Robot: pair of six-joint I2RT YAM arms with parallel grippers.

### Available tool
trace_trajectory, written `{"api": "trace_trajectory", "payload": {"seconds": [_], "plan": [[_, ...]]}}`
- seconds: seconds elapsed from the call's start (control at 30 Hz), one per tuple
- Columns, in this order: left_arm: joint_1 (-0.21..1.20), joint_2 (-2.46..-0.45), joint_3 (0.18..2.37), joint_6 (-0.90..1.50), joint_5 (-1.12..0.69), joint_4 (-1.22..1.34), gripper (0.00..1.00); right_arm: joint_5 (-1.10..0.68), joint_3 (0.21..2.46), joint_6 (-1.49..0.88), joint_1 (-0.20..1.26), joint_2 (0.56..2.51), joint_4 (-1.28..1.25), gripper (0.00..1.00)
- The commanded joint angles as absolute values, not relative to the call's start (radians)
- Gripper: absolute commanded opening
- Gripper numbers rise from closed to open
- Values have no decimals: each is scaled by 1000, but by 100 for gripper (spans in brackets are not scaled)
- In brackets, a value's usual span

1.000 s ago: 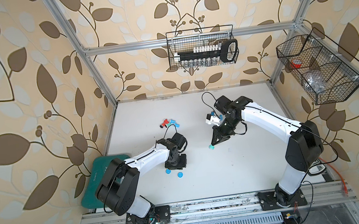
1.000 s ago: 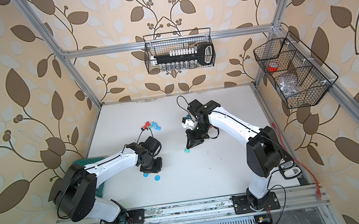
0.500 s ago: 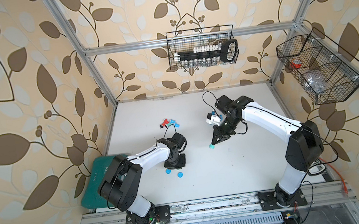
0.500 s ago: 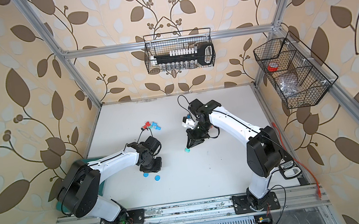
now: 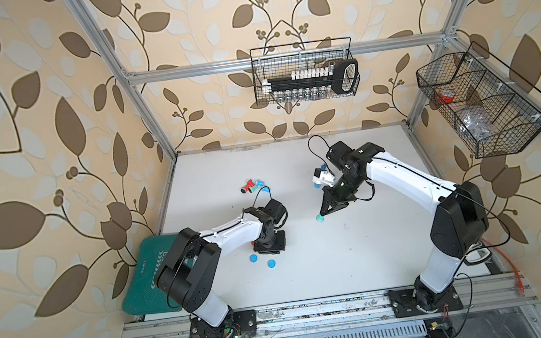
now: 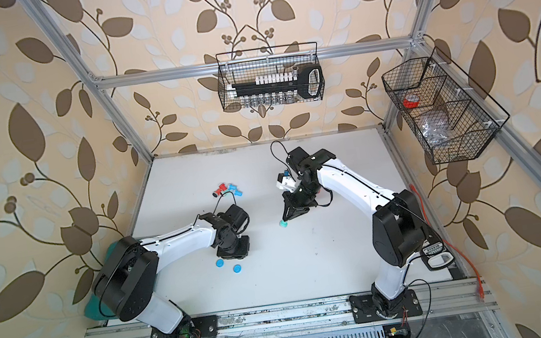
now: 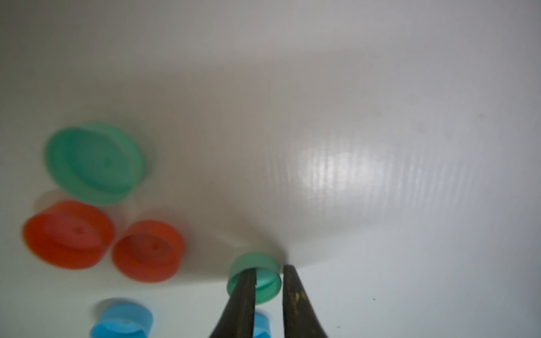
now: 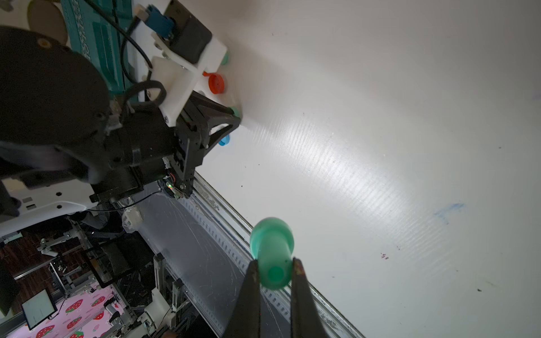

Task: Close the stamp cap
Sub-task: Move the cover to the center of the board.

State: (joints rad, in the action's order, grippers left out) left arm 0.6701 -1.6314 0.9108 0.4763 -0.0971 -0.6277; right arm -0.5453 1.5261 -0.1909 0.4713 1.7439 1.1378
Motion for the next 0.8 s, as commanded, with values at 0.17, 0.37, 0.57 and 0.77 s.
{"api": "trace_trajectory", "payload": {"seconds": [0.17, 0.37, 0.57, 0.77], "plan": [[891, -1853, 1122, 604, -137, -597, 21, -481, 1552, -216, 383, 1659, 1135, 7], [959, -1951, 1271, 619, -132, -644, 30, -466, 1537, -215, 336, 1625, 1140, 7], [960, -1909, 1320, 617, -110, -696, 47, -430, 1516, -213, 324, 1596, 1140, 7], [960, -1797, 1369, 606, -97, -776, 53, -386, 1520, -215, 309, 1580, 1144, 7]]}}
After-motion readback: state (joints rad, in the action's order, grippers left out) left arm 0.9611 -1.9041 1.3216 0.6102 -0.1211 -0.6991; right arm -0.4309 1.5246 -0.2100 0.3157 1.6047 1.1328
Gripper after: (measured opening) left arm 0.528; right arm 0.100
